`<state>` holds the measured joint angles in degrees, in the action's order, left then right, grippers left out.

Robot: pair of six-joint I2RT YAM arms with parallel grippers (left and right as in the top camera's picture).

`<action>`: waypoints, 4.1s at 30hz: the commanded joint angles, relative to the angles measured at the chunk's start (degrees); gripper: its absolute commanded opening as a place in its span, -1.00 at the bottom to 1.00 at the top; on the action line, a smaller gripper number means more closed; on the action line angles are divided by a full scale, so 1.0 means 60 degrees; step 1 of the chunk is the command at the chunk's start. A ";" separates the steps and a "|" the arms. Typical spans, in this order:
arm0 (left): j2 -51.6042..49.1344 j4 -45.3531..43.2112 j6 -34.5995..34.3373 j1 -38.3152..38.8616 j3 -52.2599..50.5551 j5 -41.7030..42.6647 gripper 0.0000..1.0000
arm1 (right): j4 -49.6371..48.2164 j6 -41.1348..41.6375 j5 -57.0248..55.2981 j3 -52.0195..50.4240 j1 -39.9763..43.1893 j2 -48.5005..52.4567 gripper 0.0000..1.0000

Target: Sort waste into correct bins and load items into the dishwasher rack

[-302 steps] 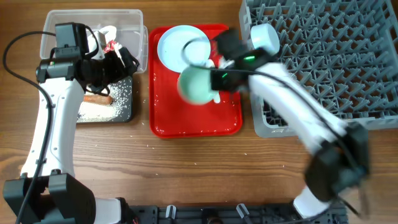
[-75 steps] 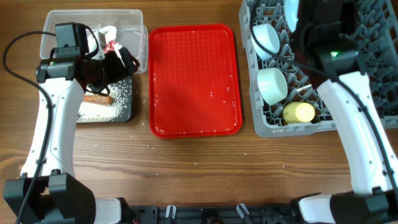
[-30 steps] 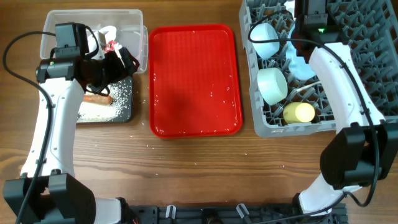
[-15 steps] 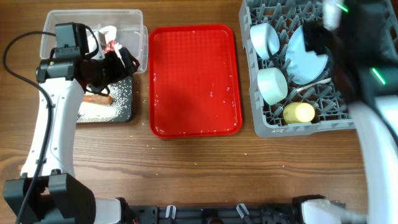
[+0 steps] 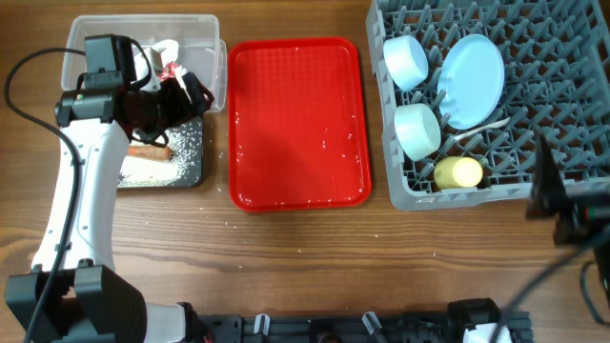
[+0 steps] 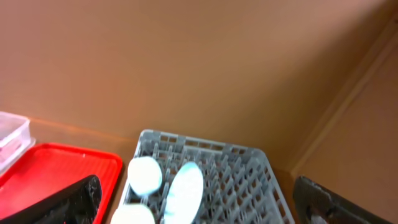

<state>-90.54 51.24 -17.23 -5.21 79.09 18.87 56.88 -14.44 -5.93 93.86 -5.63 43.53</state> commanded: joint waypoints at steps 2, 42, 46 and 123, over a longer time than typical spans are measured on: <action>-0.0062 -0.0018 0.0084 -0.0026 0.0102 -0.0055 1.00 | -0.0273 -0.0095 0.0841 -0.0696 -0.0033 -0.0131 0.99; -0.0062 -0.0018 0.0084 -0.0026 0.0102 -0.0055 1.00 | -0.9694 0.1406 0.3442 -1.5588 0.0084 -0.7227 1.00; -0.0062 -0.0018 0.0084 -0.0026 0.0102 -0.0055 1.00 | -0.9690 0.1406 0.3442 -1.5588 0.0084 -0.7209 1.00; 1.5067 -0.6747 0.1089 0.0379 -1.2622 -0.1453 1.00 | -0.9690 0.1406 0.3442 -1.5588 0.0084 -0.7209 0.99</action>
<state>-0.80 10.85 -11.60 -3.36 3.84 10.90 -0.95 -6.22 13.74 0.54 -5.41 0.93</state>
